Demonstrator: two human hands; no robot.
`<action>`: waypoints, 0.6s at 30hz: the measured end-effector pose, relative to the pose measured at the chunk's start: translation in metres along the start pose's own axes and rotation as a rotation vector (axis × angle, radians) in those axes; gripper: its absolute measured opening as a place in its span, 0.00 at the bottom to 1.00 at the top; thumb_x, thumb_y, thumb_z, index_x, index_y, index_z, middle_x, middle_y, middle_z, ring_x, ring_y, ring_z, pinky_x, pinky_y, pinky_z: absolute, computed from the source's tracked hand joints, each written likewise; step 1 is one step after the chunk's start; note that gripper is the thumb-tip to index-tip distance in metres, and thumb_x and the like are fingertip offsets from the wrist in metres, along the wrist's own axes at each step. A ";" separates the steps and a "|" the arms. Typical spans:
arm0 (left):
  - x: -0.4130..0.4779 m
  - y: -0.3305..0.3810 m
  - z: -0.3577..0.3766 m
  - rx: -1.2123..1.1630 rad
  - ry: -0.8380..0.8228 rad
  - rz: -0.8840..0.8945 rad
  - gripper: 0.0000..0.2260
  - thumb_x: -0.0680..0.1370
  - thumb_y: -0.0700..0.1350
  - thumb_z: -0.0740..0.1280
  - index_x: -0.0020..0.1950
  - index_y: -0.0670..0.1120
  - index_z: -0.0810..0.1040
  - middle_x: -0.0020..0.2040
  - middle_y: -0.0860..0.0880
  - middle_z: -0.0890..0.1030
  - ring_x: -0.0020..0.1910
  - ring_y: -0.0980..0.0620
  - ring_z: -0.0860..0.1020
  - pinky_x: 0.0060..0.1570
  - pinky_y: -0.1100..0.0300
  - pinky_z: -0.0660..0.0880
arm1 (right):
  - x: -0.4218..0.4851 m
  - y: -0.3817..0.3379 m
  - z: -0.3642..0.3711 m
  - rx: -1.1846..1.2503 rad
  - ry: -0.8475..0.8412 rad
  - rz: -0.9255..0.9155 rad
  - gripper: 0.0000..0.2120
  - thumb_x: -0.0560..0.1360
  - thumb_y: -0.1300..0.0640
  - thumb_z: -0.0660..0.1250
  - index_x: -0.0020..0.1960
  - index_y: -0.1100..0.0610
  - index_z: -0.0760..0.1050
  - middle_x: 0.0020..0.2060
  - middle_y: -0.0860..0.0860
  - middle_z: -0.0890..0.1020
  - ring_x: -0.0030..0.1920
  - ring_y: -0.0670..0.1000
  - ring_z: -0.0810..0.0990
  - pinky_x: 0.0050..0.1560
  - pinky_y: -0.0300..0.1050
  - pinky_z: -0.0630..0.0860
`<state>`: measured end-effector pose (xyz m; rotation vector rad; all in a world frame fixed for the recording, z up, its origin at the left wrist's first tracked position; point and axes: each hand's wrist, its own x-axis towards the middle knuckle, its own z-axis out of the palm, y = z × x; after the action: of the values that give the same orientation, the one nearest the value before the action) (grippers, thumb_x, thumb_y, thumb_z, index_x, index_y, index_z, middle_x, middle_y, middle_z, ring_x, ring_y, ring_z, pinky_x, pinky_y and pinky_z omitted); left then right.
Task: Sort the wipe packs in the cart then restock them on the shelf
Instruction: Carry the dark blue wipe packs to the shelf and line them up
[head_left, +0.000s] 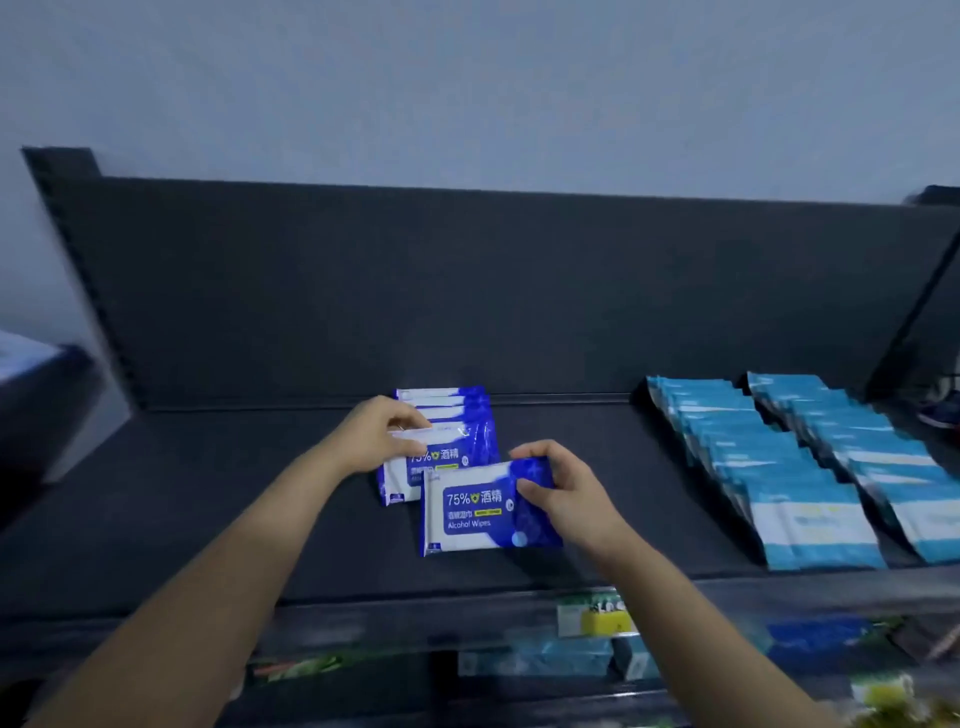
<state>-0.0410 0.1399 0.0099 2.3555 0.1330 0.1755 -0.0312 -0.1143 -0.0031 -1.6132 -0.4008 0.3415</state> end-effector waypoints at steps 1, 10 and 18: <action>0.005 -0.005 0.001 0.009 0.016 0.001 0.10 0.69 0.41 0.77 0.48 0.50 0.82 0.49 0.53 0.82 0.51 0.57 0.78 0.55 0.62 0.74 | 0.009 0.004 0.004 0.015 -0.002 0.018 0.13 0.76 0.72 0.60 0.49 0.55 0.74 0.46 0.53 0.82 0.44 0.48 0.83 0.44 0.45 0.81; 0.019 -0.025 0.010 -0.173 0.093 0.019 0.03 0.77 0.43 0.68 0.46 0.50 0.81 0.45 0.54 0.83 0.44 0.61 0.79 0.47 0.70 0.72 | 0.057 0.013 0.029 -0.262 0.017 -0.018 0.20 0.64 0.64 0.78 0.49 0.54 0.72 0.47 0.46 0.80 0.42 0.41 0.80 0.38 0.32 0.76; 0.002 -0.027 0.012 0.000 0.018 0.038 0.16 0.68 0.49 0.77 0.54 0.53 0.79 0.54 0.60 0.78 0.54 0.68 0.74 0.53 0.73 0.69 | 0.064 0.031 0.042 -0.705 0.036 -0.242 0.25 0.68 0.46 0.75 0.60 0.50 0.71 0.59 0.43 0.68 0.60 0.43 0.65 0.61 0.39 0.67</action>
<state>-0.0386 0.1508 -0.0179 2.3580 0.0974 0.2154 0.0086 -0.0499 -0.0360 -2.2192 -0.7358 -0.0288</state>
